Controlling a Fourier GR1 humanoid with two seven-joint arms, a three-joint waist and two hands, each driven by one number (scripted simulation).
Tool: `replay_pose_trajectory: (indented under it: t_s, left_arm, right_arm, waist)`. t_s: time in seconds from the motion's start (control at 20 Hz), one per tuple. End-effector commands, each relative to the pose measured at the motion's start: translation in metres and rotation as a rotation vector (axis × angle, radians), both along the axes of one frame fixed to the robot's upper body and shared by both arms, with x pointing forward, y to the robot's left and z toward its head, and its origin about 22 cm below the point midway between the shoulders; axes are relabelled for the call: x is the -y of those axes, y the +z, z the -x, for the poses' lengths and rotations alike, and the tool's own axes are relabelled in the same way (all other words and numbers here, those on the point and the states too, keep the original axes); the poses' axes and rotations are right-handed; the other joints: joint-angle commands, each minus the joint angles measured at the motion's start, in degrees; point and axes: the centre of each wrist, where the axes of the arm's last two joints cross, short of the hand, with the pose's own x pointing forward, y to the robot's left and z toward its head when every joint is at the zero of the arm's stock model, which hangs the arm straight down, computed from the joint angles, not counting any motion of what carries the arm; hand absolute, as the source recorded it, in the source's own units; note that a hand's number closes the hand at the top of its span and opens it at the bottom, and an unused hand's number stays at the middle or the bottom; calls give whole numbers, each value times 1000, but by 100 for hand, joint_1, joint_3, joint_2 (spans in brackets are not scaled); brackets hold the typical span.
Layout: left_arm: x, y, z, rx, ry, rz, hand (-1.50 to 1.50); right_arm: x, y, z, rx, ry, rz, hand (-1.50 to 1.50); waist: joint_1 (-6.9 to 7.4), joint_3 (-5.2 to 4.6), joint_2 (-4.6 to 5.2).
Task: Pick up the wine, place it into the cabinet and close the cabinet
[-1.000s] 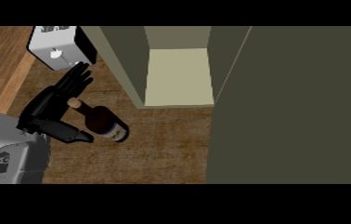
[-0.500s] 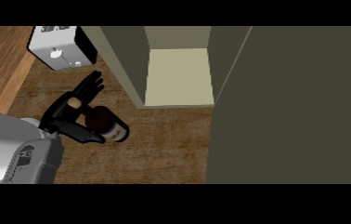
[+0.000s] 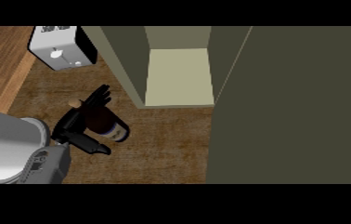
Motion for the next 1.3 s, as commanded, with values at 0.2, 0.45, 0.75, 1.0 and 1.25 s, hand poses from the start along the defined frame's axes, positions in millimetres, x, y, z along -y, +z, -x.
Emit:
replay_pose_trajectory:
  t_s: [0.2,0.45,0.75,1.0,1.25]
  left_arm:
    - [4,-28,2,-37,20,97,-150]
    - [-13,-28,3,-51,66,155,-150]
    - [5,-42,3,-86,103,280,-150]
    - [23,-42,-6,-90,82,320,-150]
    - [23,-45,-4,-95,47,320,-150]
  right_arm:
    - [13,33,40,82,23,-50,-150]
    - [12,33,48,67,11,-56,-150]
    - [12,37,46,63,23,-51,-150]
    - [11,34,41,73,30,-69,-150]
    - [15,39,49,70,29,-41,-150]
  waist:
    - [11,-1,8]
    - [6,0,-9]
    - [30,-2,-5]
    - [39,2,-3]
    - [39,5,-15]
